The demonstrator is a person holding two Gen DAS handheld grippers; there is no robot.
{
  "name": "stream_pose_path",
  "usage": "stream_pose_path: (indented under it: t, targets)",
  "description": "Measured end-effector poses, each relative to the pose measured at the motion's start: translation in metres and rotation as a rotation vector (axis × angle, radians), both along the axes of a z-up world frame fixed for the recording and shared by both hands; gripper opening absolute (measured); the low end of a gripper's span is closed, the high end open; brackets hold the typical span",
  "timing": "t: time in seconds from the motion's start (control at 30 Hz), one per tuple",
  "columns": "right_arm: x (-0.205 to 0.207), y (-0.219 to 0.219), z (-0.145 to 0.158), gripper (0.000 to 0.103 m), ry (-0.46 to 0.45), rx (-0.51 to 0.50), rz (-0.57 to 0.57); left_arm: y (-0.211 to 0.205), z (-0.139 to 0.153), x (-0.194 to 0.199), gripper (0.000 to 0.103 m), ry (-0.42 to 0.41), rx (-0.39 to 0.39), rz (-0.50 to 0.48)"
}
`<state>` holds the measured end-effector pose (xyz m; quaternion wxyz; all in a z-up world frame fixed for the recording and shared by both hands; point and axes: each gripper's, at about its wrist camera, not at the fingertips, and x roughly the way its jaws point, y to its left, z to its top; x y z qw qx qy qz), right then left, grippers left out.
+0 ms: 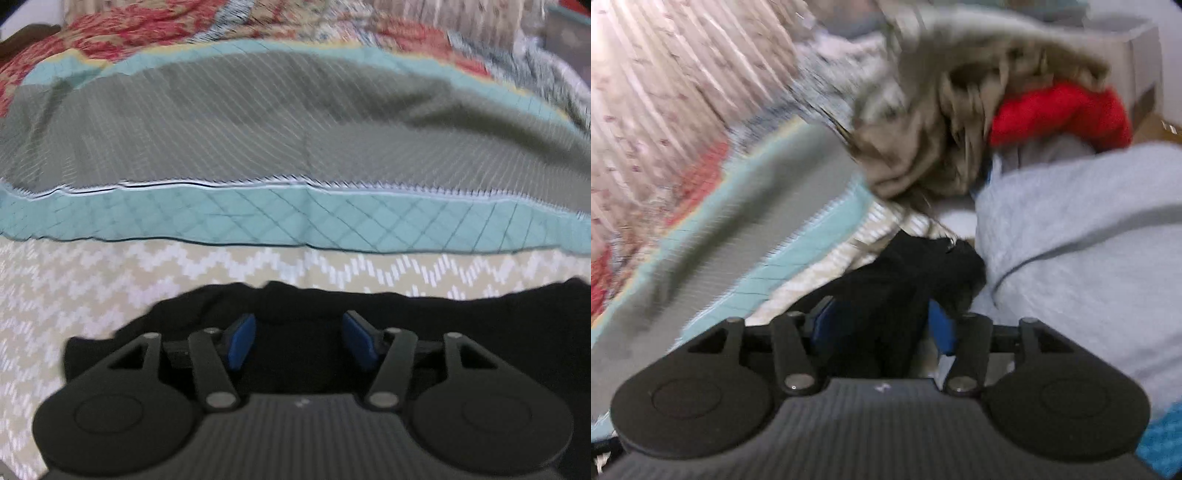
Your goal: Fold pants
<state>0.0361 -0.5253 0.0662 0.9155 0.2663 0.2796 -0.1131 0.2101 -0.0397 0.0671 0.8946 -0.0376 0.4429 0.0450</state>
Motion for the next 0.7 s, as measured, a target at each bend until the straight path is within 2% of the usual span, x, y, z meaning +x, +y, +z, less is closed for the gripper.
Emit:
stream_pose_path:
  t: [0.13, 0.3, 0.4, 0.53, 0.6, 0.63, 0.67, 0.7]
  targets:
    - [-0.069, 0.035, 0.005, 0.058, -0.044, -0.159, 0.076, 0.041, 0.013, -0.042, 0.06, -0.017, -0.05, 0.07]
    - [-0.122, 0.103, -0.021, 0.068, 0.024, -0.431, 0.172, 0.084, 0.019, -0.103, 0.06, 0.019, -0.088, 0.152]
    - [-0.132, 0.129, -0.032, 0.071, 0.05, -0.549, 0.225, 0.09, 0.022, -0.137, 0.06, 0.039, -0.084, 0.141]
    - [-0.109, 0.146, -0.053, 0.071, 0.059, -0.734, 0.269, 0.075, 0.026, -0.178, 0.061, 0.057, -0.106, 0.083]
    - [-0.093, 0.143, -0.06, 0.071, 0.058, -0.743, 0.284, 0.062, 0.027, -0.196, 0.063, 0.066, -0.122, 0.038]
    - [-0.083, 0.138, -0.064, 0.069, 0.076, -0.742, 0.284, 0.054, 0.027, -0.205, 0.064, 0.068, -0.125, 0.013]
    - [-0.075, 0.132, -0.067, 0.063, 0.106, -0.731, 0.287, 0.047, 0.026, -0.213, 0.064, 0.071, -0.123, -0.009]
    - [-0.071, 0.124, -0.066, 0.043, 0.125, -0.69, 0.296, 0.041, 0.024, -0.22, 0.064, 0.074, -0.119, -0.029]
